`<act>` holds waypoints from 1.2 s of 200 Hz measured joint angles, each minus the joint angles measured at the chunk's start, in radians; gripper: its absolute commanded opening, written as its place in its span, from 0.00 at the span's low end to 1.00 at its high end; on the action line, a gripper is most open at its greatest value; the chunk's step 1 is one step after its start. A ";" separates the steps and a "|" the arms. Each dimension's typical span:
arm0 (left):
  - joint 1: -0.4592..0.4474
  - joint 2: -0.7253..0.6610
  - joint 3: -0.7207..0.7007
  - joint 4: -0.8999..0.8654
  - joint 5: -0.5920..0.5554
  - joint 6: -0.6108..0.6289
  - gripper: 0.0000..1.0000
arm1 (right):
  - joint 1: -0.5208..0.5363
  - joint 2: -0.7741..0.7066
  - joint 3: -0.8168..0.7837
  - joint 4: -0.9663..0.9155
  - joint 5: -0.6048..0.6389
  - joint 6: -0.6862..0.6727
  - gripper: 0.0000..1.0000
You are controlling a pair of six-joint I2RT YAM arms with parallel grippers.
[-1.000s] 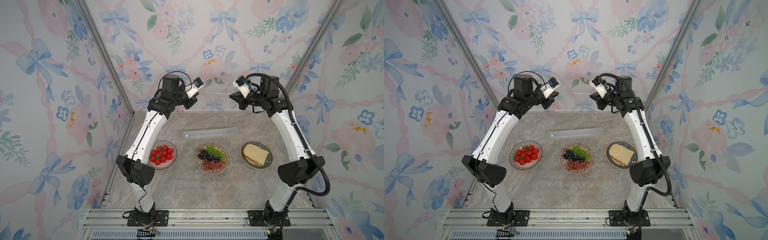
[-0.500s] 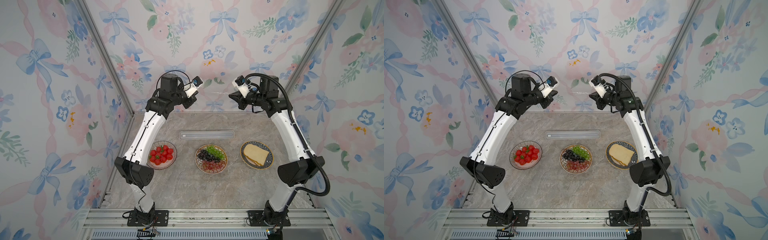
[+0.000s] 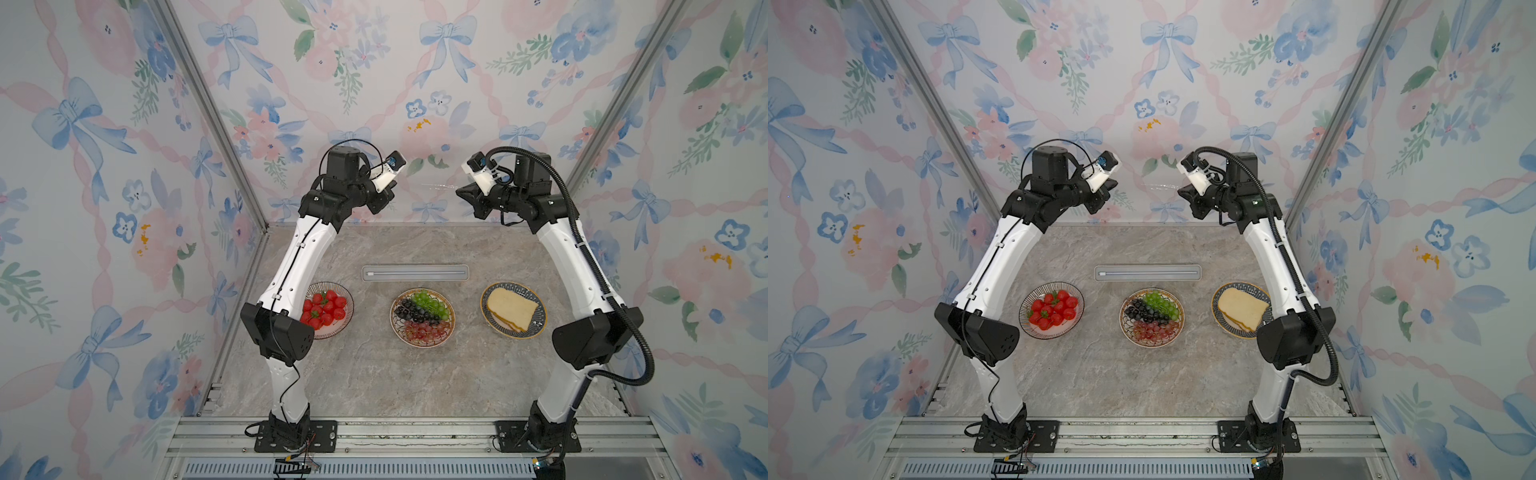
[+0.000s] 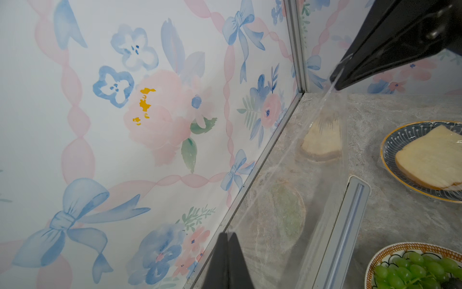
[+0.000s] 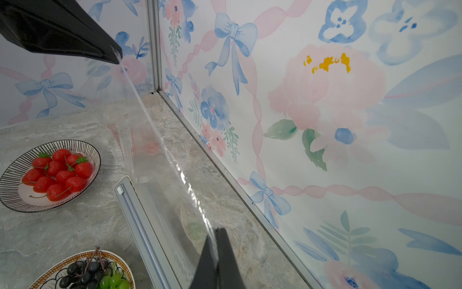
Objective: Wrap the plate with plastic wrap
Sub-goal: Pull the plastic wrap from the plastic wrap cutting box, then cover the plate with plastic wrap.
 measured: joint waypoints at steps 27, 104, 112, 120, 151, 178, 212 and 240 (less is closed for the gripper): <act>0.005 0.014 0.000 0.002 -0.003 0.000 0.00 | 0.002 0.020 0.013 -0.003 0.019 0.000 0.00; -0.023 -0.274 -0.377 0.029 -0.013 -0.025 0.00 | 0.057 -0.243 -0.355 0.105 0.065 0.002 0.00; -0.037 -0.324 -0.449 0.040 -0.025 -0.034 0.00 | 0.069 -0.304 -0.437 0.122 0.079 0.009 0.00; -0.057 -0.380 -0.534 0.059 -0.045 -0.047 0.00 | 0.080 -0.359 -0.507 0.140 0.090 0.017 0.00; -0.167 -0.608 -0.883 0.145 -0.100 -0.124 0.00 | 0.118 -0.555 -0.775 0.206 0.174 0.075 0.00; -0.237 -0.773 -1.149 0.224 -0.120 -0.231 0.00 | 0.183 -0.689 -0.997 0.231 0.261 0.149 0.00; -0.321 -0.921 -1.418 0.271 -0.135 -0.386 0.00 | 0.275 -0.826 -1.210 0.224 0.364 0.278 0.00; -0.360 -1.011 -1.537 0.292 -0.135 -0.503 0.00 | 0.344 -0.937 -1.342 0.199 0.446 0.402 0.00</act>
